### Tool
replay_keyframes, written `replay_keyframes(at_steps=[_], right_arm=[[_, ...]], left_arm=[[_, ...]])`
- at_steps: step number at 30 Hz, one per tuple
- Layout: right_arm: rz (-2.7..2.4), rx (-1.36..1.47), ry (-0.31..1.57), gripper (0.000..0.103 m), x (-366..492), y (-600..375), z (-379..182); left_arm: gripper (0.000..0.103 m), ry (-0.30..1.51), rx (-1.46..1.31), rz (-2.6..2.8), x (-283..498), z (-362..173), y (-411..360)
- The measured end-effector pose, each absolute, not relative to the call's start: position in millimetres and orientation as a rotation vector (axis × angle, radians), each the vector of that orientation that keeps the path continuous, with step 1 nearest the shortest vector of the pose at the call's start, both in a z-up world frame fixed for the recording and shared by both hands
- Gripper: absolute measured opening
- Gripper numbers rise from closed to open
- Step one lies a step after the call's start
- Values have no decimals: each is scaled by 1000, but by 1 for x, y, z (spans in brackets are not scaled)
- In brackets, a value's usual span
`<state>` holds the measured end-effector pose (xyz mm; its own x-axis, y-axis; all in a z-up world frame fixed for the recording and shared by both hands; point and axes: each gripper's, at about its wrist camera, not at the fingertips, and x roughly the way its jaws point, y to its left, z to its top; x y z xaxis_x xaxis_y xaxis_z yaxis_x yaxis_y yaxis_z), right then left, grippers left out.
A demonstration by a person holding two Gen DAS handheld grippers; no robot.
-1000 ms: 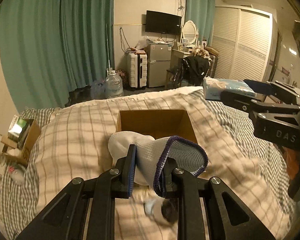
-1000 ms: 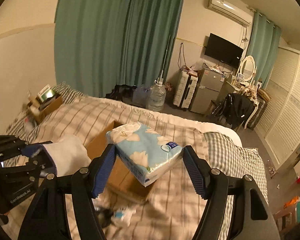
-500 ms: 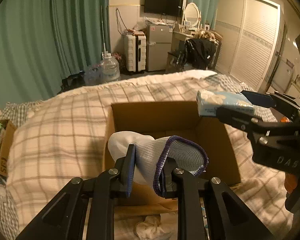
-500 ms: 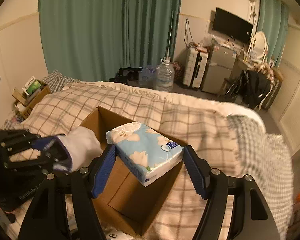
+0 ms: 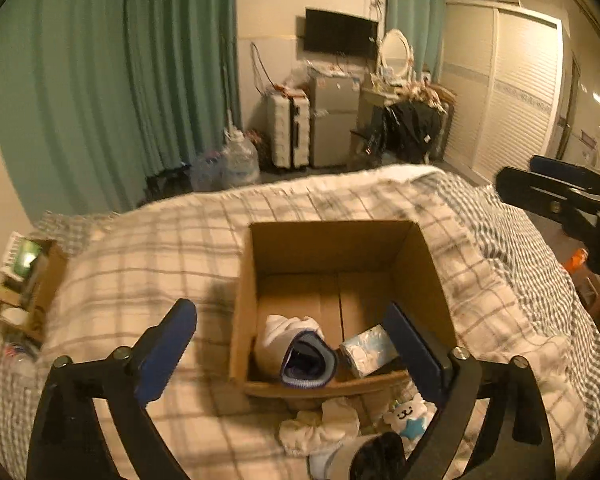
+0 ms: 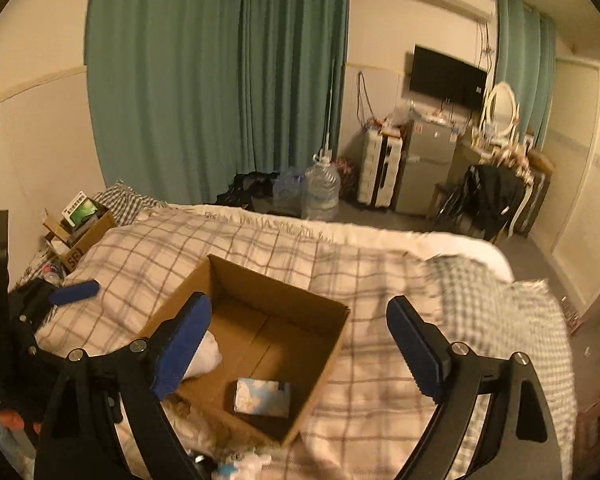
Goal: Organize objects
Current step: 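Lower the sock into the box with the left tool while the right tool drops the tissue pack in, then grasp the black cylinder on the blanket with the left tool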
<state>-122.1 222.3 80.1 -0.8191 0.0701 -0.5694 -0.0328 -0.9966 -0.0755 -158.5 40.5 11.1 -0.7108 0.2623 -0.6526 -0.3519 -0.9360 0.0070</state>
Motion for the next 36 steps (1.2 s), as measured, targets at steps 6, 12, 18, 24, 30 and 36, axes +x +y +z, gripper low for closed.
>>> replay_keyframes(at_steps=[6,12,18,24,30,36], right_arm=[[2956,-863,-180,89,-60,204,110],[2937,-858,-138,89,-25,200,94],[2839,-1010,-104,89,-30,207,19],[2751,-1199,-32,89,-44,226,-50],[2706,-1310,43,89,-47,237,-81],[2712,-1293,43,89,-45,234,-79]], left_arm=[[99,211,-938,2678,-116,31,33],[101,141,-991,2706,-89,11,29],[101,89,-1136,2689,-75,-51,33],[101,182,-1247,2624,-57,-108,53],[85,358,-1168,2540,-36,-117,88],[52,424,-1274,2421,-44,-145,108]])
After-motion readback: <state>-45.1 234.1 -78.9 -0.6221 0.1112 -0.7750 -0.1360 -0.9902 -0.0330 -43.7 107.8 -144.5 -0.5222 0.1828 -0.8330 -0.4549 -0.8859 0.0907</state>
